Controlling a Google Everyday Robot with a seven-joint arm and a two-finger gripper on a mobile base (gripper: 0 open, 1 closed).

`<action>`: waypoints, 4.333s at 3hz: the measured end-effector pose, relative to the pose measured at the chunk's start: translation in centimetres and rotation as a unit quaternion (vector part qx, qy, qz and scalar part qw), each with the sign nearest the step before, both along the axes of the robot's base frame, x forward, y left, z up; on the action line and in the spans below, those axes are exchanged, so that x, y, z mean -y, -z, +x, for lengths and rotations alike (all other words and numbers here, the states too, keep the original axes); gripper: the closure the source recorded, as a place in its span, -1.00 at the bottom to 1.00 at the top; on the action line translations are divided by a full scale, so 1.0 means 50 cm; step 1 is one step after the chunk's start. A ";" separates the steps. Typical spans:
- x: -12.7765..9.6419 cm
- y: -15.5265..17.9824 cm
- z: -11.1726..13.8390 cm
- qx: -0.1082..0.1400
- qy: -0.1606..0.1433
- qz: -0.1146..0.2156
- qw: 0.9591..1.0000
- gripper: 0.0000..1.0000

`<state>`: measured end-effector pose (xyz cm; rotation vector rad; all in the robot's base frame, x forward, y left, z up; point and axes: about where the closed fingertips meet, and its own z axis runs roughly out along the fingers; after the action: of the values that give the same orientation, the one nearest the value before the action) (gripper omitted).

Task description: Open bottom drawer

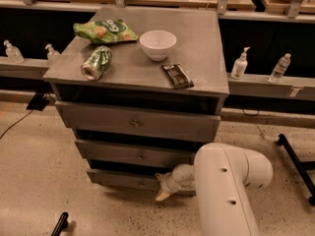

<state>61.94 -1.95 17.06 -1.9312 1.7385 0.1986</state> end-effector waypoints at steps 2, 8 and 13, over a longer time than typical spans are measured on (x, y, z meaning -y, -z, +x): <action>-0.006 -0.001 -0.040 -0.025 -0.013 0.033 0.999 -0.66; -0.018 -0.032 -0.155 -0.089 -0.039 0.159 0.982 0.00; -0.020 -0.043 -0.159 -0.087 -0.046 0.163 0.982 -0.96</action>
Offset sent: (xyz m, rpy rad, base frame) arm -0.2382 -0.0129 0.0659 0.8441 0.6196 0.3279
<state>54.01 -0.94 19.20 -1.7937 1.6047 0.6608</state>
